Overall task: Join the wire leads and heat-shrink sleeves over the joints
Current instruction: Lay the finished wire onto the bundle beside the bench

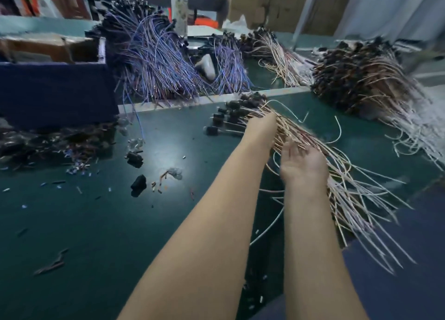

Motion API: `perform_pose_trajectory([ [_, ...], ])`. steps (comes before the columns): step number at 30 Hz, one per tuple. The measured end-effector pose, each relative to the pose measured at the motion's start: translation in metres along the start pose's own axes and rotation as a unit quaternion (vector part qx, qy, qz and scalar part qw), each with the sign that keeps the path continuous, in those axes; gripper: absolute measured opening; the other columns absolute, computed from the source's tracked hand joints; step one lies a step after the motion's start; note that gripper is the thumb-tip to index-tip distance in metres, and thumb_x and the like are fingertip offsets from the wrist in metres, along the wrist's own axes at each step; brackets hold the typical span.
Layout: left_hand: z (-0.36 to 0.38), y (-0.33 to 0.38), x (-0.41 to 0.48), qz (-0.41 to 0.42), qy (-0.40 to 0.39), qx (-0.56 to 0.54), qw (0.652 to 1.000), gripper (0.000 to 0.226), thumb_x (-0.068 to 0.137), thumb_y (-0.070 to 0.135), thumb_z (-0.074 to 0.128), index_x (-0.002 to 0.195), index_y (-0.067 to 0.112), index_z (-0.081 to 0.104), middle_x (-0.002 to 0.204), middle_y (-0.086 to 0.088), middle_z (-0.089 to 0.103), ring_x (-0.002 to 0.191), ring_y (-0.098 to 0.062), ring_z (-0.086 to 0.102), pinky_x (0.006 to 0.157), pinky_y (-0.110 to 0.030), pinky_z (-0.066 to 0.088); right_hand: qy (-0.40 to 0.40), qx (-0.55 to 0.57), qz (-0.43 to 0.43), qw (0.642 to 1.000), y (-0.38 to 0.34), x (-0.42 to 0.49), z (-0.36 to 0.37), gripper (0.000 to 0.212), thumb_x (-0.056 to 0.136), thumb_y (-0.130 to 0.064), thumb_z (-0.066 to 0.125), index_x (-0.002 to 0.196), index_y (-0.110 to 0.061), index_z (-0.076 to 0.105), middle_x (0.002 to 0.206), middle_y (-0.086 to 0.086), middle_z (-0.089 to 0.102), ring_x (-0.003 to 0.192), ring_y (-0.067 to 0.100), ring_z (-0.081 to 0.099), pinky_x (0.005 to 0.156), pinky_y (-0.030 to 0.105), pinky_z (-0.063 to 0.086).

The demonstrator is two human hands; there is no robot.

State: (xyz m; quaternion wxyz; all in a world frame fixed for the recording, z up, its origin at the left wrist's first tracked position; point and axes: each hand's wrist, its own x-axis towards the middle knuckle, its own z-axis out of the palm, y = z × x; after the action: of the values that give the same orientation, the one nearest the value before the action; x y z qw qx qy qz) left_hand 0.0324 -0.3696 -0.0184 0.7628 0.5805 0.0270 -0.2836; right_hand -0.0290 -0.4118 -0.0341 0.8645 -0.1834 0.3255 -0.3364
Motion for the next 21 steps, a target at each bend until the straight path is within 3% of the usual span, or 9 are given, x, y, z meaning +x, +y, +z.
perform_pose_trajectory([
  [2,-0.002,-0.007,0.003,-0.012,0.0,0.001,1.0,0.014,0.096,0.016,0.043,0.105,0.007,0.049,0.084,-0.005,0.048,0.09,-0.021,0.048,0.082,-0.031,0.04,0.005,-0.015,-0.009,1.0,0.002,0.002,0.0,0.022,0.1,-0.007,0.039,0.119,0.004,0.045,0.104,0.02,0.057,0.102,0.026,0.064,0.089,0.03,0.054],
  [3,-0.004,-0.008,0.004,-0.012,-0.003,-0.011,1.0,0.011,0.097,0.015,0.042,0.1,0.007,0.049,0.082,-0.005,0.048,0.09,-0.021,0.047,0.08,-0.03,0.04,0.005,-0.024,-0.012,1.0,0.002,0.0,0.001,0.02,0.1,-0.006,0.039,0.113,0.005,0.047,0.105,0.02,0.055,0.104,0.026,0.063,0.089,0.029,0.054],
  [6,-0.008,-0.005,0.004,-0.002,-0.005,-0.034,0.999,0.014,0.096,0.012,0.041,0.085,0.009,0.049,0.077,-0.004,0.047,0.078,-0.017,0.05,0.067,-0.026,0.042,0.017,-0.029,-0.024,0.999,0.004,-0.003,0.003,0.016,0.095,-0.001,0.043,0.081,0.004,0.048,0.085,0.015,0.055,0.079,0.022,0.065,0.076,0.026,0.058],
  [8,-0.012,0.001,0.001,0.012,-0.007,-0.036,0.999,0.011,0.095,0.011,0.042,0.091,0.009,0.052,0.078,-0.004,0.051,0.071,-0.014,0.051,0.065,-0.024,0.043,0.0,-0.021,-0.021,1.0,0.008,-0.007,0.006,0.019,0.093,0.0,0.043,0.075,0.002,0.049,0.074,0.011,0.055,0.065,0.018,0.062,0.062,0.022,0.057],
  [13,-0.032,0.024,-0.015,0.083,0.018,-0.034,0.996,0.021,0.093,0.01,0.045,0.074,0.014,0.053,0.068,0.0,0.054,0.051,-0.009,0.05,0.051,-0.019,0.037,-0.085,-0.072,0.002,0.994,0.031,-0.028,0.032,0.023,0.093,-0.006,0.046,0.072,-0.01,0.054,0.053,-0.002,0.057,0.048,0.009,0.054,0.046,0.018,0.048],
  [16,-0.059,0.043,-0.033,0.134,0.053,-0.072,0.987,0.017,0.092,0.011,0.046,0.077,0.014,0.053,0.063,0.003,0.056,0.045,-0.008,0.05,0.046,-0.014,0.037,-0.159,-0.092,0.017,0.983,0.054,-0.049,0.054,0.024,0.094,-0.006,0.045,0.072,-0.011,0.055,0.046,-0.004,0.058,0.041,0.006,0.054,0.043,0.015,0.045],
  [18,-0.082,0.055,-0.045,0.174,0.094,-0.091,0.976,0.015,0.093,0.013,0.047,0.08,0.014,0.054,0.068,0.002,0.056,0.054,-0.011,0.05,0.051,-0.019,0.038,-0.197,-0.113,0.028,0.973,0.073,-0.063,0.068,0.022,0.094,-0.004,0.044,0.075,-0.012,0.054,0.049,-0.004,0.057,0.043,0.007,0.052,0.044,0.015,0.043],
  [21,-0.12,0.072,-0.064,0.215,0.157,-0.12,0.956,0.011,0.092,0.011,0.046,0.097,0.011,0.057,0.07,0.002,0.053,0.044,-0.003,0.051,0.042,-0.013,0.037,-0.242,-0.143,0.05,0.958,0.104,-0.084,0.085,0.02,0.093,-0.001,0.042,0.082,-0.013,0.053,0.058,0.0,0.057,0.05,0.01,0.05,0.049,0.018,0.043],
])
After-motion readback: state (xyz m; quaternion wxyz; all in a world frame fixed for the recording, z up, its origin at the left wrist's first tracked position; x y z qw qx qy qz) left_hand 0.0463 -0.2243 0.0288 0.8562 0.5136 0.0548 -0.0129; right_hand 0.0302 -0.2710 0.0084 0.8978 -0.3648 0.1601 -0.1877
